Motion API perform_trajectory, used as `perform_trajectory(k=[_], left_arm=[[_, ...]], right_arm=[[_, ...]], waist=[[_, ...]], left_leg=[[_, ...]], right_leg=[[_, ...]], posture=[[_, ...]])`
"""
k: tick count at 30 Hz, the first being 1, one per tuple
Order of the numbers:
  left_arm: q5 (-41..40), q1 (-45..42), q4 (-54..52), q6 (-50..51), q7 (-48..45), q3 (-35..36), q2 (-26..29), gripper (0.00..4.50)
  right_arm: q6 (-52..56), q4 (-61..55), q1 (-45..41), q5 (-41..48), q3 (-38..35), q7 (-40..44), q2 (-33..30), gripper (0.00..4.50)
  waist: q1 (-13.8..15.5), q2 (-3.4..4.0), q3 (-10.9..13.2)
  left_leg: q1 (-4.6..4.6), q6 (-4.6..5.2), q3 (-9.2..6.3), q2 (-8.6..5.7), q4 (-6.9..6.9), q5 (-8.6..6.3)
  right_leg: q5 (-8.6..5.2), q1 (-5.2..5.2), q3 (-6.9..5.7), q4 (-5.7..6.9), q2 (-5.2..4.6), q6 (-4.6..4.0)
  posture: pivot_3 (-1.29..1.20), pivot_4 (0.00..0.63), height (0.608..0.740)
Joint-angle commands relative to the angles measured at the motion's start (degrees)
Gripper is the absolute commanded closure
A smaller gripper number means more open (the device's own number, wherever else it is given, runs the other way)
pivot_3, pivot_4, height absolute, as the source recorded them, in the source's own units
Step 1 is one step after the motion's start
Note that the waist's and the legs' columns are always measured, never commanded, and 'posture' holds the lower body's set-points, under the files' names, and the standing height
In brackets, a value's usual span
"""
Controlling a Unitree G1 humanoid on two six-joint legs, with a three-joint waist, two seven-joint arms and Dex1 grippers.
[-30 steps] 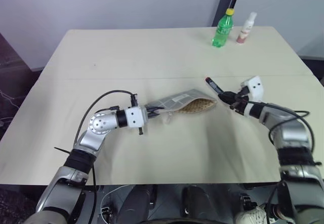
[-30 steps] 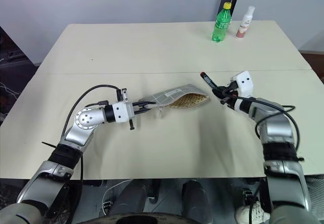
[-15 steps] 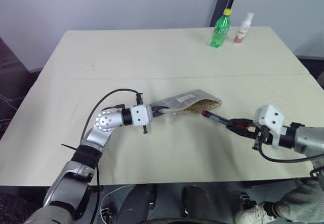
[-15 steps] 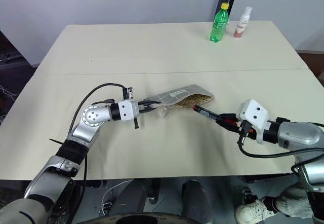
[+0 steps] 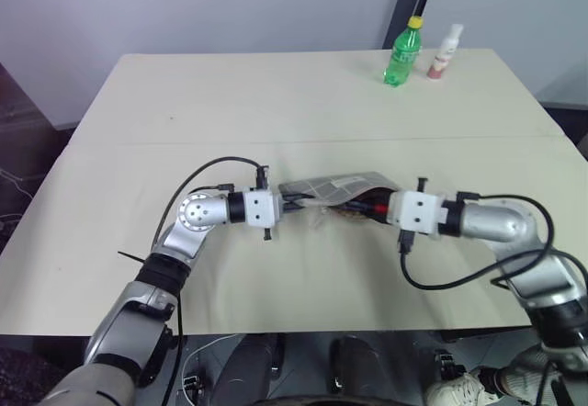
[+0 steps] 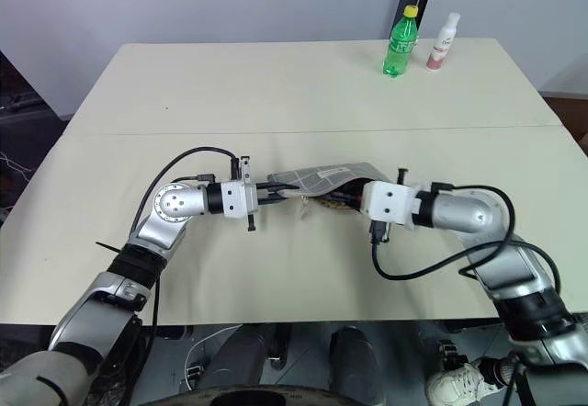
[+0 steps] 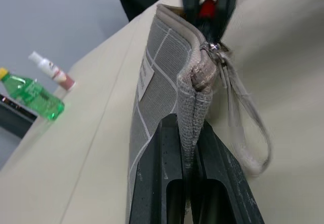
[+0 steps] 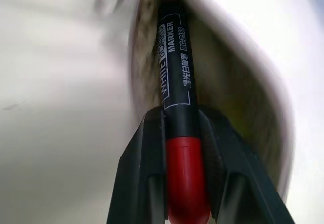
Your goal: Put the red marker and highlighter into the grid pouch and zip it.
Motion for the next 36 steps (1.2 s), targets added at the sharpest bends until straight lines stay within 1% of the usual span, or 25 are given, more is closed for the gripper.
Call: perform_trajectory(k=[1, 2, 5, 6, 7, 10, 12, 14, 16, 19, 20, 22, 24, 26, 28, 31, 33, 35, 36], left_arm=[[-0.77, -1.12, 0.63, -1.79, -0.16, 0.44, -0.24, 4.50], [-0.75, -1.16, 0.94, -1.93, -0.14, 0.49, -0.23, 4.50], [-0.78, -1.01, 1.10, -2.11, -0.04, 0.53, -0.30, 4.50], [-0.89, -0.85, 1.00, -2.03, -0.01, 0.57, -0.32, 4.50], [-0.87, -0.71, 0.86, -1.99, 0.03, 0.56, -0.29, 4.50], [-0.68, 0.02, 0.45, -1.84, 0.26, 0.53, -0.17, 4.50], [-0.77, 0.68, 0.26, -1.65, 0.36, 0.61, -0.08, 4.50], [-0.60, 0.94, 0.14, -1.63, 0.53, 0.67, 0.11, 4.50], [-0.78, 0.89, 0.34, -1.28, 0.74, 0.86, 0.02, 4.50], [-0.60, 0.40, 0.63, -0.49, 1.35, 0.71, -0.81, 4.50], [-0.38, 0.26, 0.64, -0.39, 1.58, 0.51, -1.19, 4.50], [0.47, -0.07, 0.83, -0.86, 2.02, -0.11, -1.93, 4.50], [1.28, -0.83, 1.42, -2.46, 1.79, -0.88, -2.42, 4.50], [2.04, -2.01, 2.43, -3.93, 1.76, -1.27, -2.75, 4.50], [2.92, -3.78, 4.14, -5.16, 1.69, -1.53, -2.87, 4.50], [4.54, -6.81, 7.48, -7.68, 1.81, -2.19, -3.07, 4.50], [4.39, -7.87, 9.10, -8.20, 1.93, -2.27, -3.67, 4.50], [5.32, -8.97, 11.07, -9.93, 2.10, -2.76, -3.76, 4.50], [5.41, -9.55, 12.10, -10.25, 2.25, -2.75, -4.08, 4.50]], right_arm=[[-6.17, 1.65, -3.20, -3.72, 2.13, -2.03, 1.58, 4.14], [-7.38, 2.64, -3.60, -4.37, 2.43, -2.28, 1.78, 4.14], [-8.23, 3.46, -2.65, -2.73, 1.54, -1.52, 1.62, 4.14], [-8.19, 3.39, -2.08, -2.43, 0.87, -1.69, 1.31, 3.11], [-7.83, 3.04, -1.16, -1.96, -0.35, -2.07, 0.75, 2.78], [-3.22, -0.52, 2.51, 2.54, -5.83, -2.89, 0.12, 1.19], [2.89, -6.02, 6.22, 9.06, -10.59, -2.92, 0.65, 0.20], [11.01, -12.94, 10.69, 17.68, -15.95, -3.13, 1.34, 0.20], [15.46, -18.25, 15.30, 22.77, -20.52, -3.89, 1.66, 0.20], [26.35, -25.21, 22.66, 33.97, -25.68, -4.88, 1.99, 0.20], [29.91, -27.11, 25.71, 37.27, -26.37, -4.61, 1.65, 0.20], [37.13, -29.50, 30.90, 41.18, -25.68, -5.78, 1.10, 0.20], [42.11, -29.27, 33.25, 44.57, -23.21, -8.19, 3.34, 0.20], [44.52, -26.68, 32.35, 47.01, -22.29, -11.23, 6.96, 0.20], [44.23, -23.46, 30.36, 44.22, -19.45, -12.23, 8.44, 0.20], [44.69, -17.83, 23.79, 44.18, -16.22, -15.20, 14.01, 0.20], [43.62, -15.00, 20.13, 42.58, -14.34, -16.65, 16.87, 0.20], [44.21, -13.94, 17.59, 43.02, -12.94, -17.43, 19.25, 0.20], [44.23, -13.84, 16.60, 42.96, -12.12, -17.58, 20.21, 0.20]], waist=[[0.15, 0.00, 0.00], [0.28, 0.00, 0.00], [0.26, -0.02, 0.01], [0.20, -0.02, 0.01], [0.17, -0.02, 0.01], [0.26, -0.02, 0.01], [0.24, -0.02, 0.01], [0.17, -0.02, 0.01], [0.16, -0.02, 0.01], [0.18, -0.02, 0.01], [0.31, -0.02, 0.01], [0.25, -0.06, 0.01], [0.15, -0.08, 0.00], [-0.08, -0.08, 0.01], [-0.11, -0.11, 0.02], [0.00, -0.14, 0.04], [0.08, -0.17, 0.05], [0.10, -0.18, 0.06], [0.15, -0.19, 0.07]], left_leg=[[0.00, 0.00, 0.00, 0.00, -0.01, 0.00], [0.00, 0.00, -0.02, -0.01, -0.02, 0.00], [-0.04, 0.00, -0.04, -0.09, -0.02, 0.00], [-0.04, 0.00, -0.03, -0.10, -0.01, 0.00], [-0.03, 0.00, -0.03, -0.10, -0.01, 0.00], [-0.02, 0.00, -0.04, -0.09, 0.02, 0.00], [-0.02, 0.00, -0.03, -0.08, 0.02, 0.00], [-0.02, 0.00, -0.04, -0.05, 0.01, 0.00], [0.00, 0.00, -0.06, -0.03, 0.01, 0.00], [-0.01, 0.00, -0.06, 0.00, 0.00, 0.00], [0.00, 0.01, -0.06, 0.00, 0.01, -0.01], [0.01, 0.01, -0.08, -0.01, 0.01, -0.01], [0.00, 0.01, -0.04, -0.02, 0.01, -0.01], [0.00, 0.01, 0.00, -0.01, 0.01, -0.01], [0.01, 0.01, -0.01, -0.01, 0.01, -0.01], [0.06, 0.01, -0.02, 0.00, 0.03, -0.01], [0.04, 0.02, -0.02, -0.03, 0.02, 0.00], [0.01, 0.03, -0.03, -0.05, 0.01, 0.00], [-0.02, 0.09, -0.04, -0.08, 0.00, 0.03]], right_leg=[[0.01, -0.02, 0.00, 0.01, 0.01, 0.02], [0.02, -0.02, 0.00, 0.03, 0.02, 0.03], [0.03, -0.08, 0.00, 0.13, -0.01, 0.04], [0.03, -0.08, 0.01, 0.14, -0.03, 0.04], [0.03, -0.07, 0.01, 0.15, -0.03, 0.04], [0.03, -0.11, 0.01, 0.33, -0.04, 0.03], [0.03, -0.14, 0.02, 0.36, -0.04, 0.03], [0.03, -0.15, 0.03, 0.40, -0.05, 0.04], [0.02, -0.15, 0.04, 0.43, -0.04, 0.04], [-0.08, -0.14, 0.03, 0.43, -0.04, -0.14], [-0.08, -0.11, 0.03, 0.43, -0.05, -0.15], [-0.10, -0.09, 0.02, 0.40, -0.07, -0.15], [-0.10, -0.08, 0.03, 0.38, -0.11, -0.16], [-0.11, -0.07, 0.04, 0.37, -0.11, -0.17], [-0.11, 0.12, 0.06, 0.38, -0.09, -0.17], [-0.11, 0.09, 0.02, 0.34, -0.07, -0.17], [-0.11, -0.05, 0.02, 0.33, -0.08, -0.15], [-0.09, -0.10, 0.01, 0.31, -0.08, -0.13], [0.00, -0.14, 0.01, 0.32, -0.08, 0.04]], posture=[[0.00, 0.150, 0.740], [0.00, 0.150, 0.740], [0.00, 0.150, 0.740], [0.00, 0.150, 0.740], [0.00, 0.150, 0.740], [0.00, 0.150, 0.740], [0.00, 0.150, 0.740], [0.00, 0.150, 0.740], [0.00, 0.150, 0.740], [0.00, 0.150, 0.740], [0.00, 0.150, 0.740], [0.00, 0.150, 0.740], [0.00, 0.150, 0.740], [0.00, 0.150, 0.740], [0.00, 0.150, 0.740], [0.00, 0.150, 0.740], [0.00, 0.150, 0.740], [0.00, 0.150, 0.740], [0.00, 0.150, 0.740]])
